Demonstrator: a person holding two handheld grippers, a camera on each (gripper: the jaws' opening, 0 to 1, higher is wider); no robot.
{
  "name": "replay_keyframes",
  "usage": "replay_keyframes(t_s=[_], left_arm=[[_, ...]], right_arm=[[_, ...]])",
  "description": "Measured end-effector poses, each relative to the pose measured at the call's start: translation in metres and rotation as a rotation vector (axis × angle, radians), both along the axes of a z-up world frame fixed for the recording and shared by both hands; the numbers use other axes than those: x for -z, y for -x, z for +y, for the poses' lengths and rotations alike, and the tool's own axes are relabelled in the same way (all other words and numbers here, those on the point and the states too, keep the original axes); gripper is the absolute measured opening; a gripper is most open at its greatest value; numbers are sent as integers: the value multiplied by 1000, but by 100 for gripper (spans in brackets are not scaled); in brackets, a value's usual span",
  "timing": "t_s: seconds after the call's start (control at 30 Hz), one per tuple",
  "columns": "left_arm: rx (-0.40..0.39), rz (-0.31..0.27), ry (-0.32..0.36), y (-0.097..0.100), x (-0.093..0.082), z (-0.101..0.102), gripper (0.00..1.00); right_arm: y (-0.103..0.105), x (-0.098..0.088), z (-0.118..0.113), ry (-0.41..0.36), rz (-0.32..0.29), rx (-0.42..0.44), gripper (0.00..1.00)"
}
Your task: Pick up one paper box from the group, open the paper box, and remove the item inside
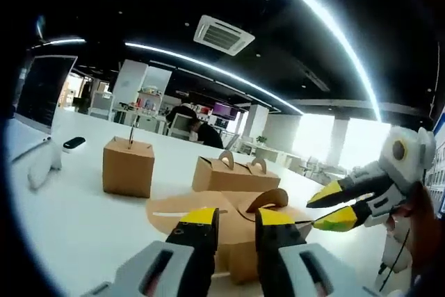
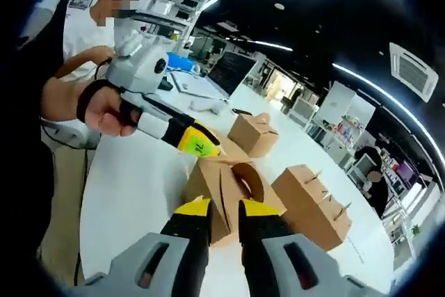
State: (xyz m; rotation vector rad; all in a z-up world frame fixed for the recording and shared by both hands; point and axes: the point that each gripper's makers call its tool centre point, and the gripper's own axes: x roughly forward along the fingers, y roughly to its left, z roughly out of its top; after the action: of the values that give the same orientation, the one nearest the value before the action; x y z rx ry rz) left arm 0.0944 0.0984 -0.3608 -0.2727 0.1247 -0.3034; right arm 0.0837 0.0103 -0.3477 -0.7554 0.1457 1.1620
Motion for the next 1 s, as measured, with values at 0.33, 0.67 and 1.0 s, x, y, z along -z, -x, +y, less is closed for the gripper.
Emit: replay_keyframes(t_s=[0.33, 0.67, 1.0], left_arm=[[-6, -11, -80, -2, 1, -1, 23], [-4, -22, -123, -2, 4, -5, 23], [3, -27, -130, 0, 4, -8, 22]], right_arm=[[-11, 0, 9, 198, 74, 23, 18], [-9, 8, 18, 325, 61, -2, 17], [-11, 13, 11, 387, 45, 40, 17]])
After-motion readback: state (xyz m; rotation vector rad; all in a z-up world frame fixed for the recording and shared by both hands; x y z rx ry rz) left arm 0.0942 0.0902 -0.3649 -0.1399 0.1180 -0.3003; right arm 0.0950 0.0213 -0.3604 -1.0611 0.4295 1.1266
